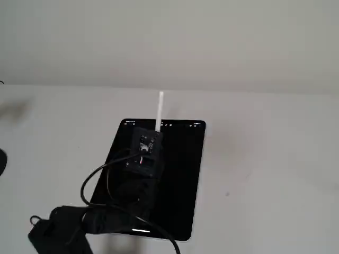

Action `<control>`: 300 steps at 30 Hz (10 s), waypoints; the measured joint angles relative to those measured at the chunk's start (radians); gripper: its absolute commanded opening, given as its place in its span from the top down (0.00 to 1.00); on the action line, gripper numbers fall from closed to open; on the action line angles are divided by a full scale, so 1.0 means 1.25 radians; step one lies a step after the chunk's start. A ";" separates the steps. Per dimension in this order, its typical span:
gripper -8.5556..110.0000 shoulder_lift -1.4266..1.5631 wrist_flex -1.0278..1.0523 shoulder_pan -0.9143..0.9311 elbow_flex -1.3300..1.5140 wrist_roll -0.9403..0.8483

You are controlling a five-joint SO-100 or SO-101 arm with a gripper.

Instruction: Draw a circular shape on the ipad using the apple pencil

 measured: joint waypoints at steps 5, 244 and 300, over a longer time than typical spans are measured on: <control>0.93 -0.053 -0.032 0.000 -0.029 -0.015; 0.93 1.633 1.584 0.029 0.545 0.981; 0.93 1.633 1.584 0.029 0.545 0.981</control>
